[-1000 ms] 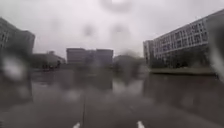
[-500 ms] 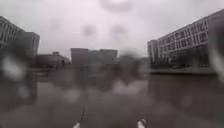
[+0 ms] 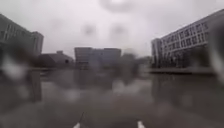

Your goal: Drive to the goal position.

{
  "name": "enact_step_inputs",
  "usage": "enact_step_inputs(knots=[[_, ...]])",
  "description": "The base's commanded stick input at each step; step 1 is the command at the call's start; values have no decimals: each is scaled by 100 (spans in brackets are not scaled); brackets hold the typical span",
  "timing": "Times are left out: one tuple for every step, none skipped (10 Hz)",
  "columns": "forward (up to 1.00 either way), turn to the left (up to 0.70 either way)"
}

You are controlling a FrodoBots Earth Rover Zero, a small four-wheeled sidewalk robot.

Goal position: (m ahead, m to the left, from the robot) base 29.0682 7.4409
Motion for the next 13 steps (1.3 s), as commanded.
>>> enact_step_inputs(knots=[[70,0],[70,0],[70,0],[70,0],[70,0],[70,0],[70,0],[70,0],[70,0],[70,0],[70,0],[70,0],[70,0]])
